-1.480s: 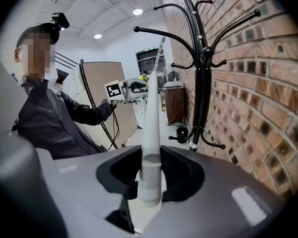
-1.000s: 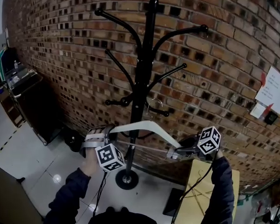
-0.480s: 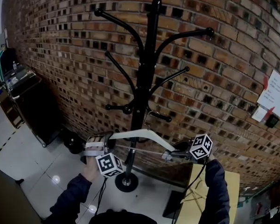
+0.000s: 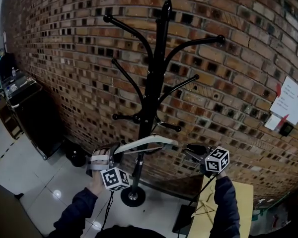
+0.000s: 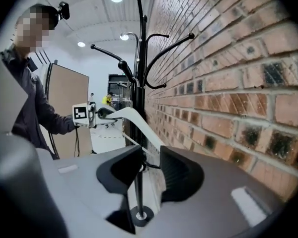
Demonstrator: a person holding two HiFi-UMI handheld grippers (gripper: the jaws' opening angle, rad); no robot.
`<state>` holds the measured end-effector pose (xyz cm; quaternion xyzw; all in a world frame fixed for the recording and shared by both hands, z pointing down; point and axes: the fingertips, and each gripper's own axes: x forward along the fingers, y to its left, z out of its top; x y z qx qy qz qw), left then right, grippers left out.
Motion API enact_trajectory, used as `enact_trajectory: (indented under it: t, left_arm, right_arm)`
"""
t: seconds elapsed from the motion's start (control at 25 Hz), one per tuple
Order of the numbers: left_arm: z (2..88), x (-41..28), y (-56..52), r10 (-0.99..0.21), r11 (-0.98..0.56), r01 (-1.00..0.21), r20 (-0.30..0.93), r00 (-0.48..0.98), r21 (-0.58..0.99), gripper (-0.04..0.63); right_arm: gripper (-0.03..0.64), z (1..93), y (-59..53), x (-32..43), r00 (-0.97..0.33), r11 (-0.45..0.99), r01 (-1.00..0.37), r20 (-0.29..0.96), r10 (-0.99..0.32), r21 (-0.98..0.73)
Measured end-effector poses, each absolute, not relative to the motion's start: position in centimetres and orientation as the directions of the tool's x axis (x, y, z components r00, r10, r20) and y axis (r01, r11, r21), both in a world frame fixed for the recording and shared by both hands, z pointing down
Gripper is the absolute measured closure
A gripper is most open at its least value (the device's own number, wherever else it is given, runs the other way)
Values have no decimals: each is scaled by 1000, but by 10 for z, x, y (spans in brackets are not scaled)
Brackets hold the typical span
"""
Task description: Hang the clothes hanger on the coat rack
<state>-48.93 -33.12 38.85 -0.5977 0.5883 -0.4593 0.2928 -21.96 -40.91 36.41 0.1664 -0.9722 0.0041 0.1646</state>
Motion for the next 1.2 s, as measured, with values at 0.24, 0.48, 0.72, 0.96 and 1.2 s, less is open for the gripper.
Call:
enact_trajectory:
  t: [0.24, 0.48, 0.72, 0.96, 1.2]
  left_arm:
    - [383, -476, -309, -985, -129, -473, 168, -41, -872, 468]
    - [375, -466, -286, -999, -51, -522, 49, 18, -852, 442]
    - [385, -463, -269, -998, -62, -610, 37, 54, -790, 390]
    - [378, -458, -234, -995, -87, -725, 25, 96, -684, 388]
    - [385, -431, -192, -954, -285, -848, 42, 298, -447, 556]
  right_arm:
    - [582, 340, -369, -220, -787, 806, -576, 172, -592, 136]
    - [603, 353, -297, -241, -732, 738, -666, 96, -675, 110]
    - [611, 370, -266, -248, -736, 746, -644, 129, -665, 170]
    - [611, 339, -251, -243, -713, 708, -671, 67, -698, 221]
    - [611, 348, -231, -258, -710, 702, -669, 68, -700, 246]
